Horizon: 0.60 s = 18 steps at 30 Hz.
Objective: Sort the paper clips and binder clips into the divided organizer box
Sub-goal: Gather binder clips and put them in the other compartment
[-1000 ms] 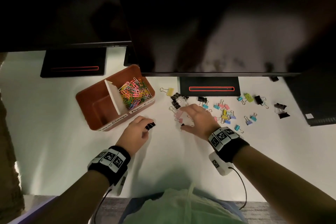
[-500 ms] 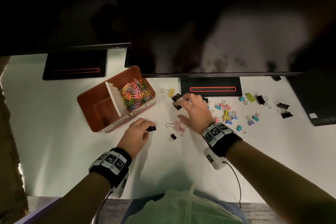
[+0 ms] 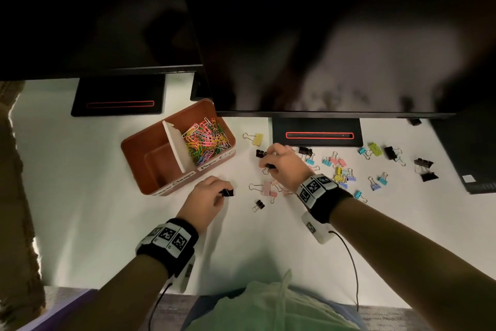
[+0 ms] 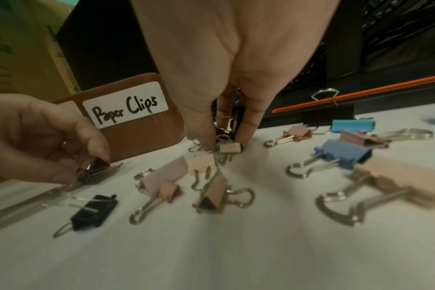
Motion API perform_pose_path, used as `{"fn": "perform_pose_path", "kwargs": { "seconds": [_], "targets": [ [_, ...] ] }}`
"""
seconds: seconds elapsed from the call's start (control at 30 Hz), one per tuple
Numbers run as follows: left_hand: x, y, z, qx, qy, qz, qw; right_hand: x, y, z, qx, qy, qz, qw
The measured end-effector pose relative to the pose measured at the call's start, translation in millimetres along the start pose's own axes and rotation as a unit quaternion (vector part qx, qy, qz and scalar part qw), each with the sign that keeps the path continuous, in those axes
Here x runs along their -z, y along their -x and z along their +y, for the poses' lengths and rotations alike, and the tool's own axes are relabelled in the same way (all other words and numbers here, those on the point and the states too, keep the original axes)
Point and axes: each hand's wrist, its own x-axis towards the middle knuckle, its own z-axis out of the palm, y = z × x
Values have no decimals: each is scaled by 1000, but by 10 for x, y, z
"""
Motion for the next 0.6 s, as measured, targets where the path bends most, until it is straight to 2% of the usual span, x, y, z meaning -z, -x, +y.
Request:
{"fn": "perform_pose_path", "kwargs": {
  "seconds": [0.2, 0.33, 0.4, 0.5, 0.6],
  "targets": [
    [216, 99, 268, -40, 46, 30, 998, 63, 180, -27, 38, -19, 26, 999],
    [628, 251, 464, -85, 52, 104, 990, 171, 202, -343, 133, -34, 59, 989],
    [907, 333, 458, -68, 46, 158, 984, 223, 143, -621, 193, -56, 76, 977],
    [1280, 384, 254, 1, 49, 229, 972, 274, -23, -1192, 258, -92, 85, 958],
    [1485, 332, 9, 76, 86, 237, 965, 239, -252, -1756, 271, -124, 81, 951]
  ]
}}
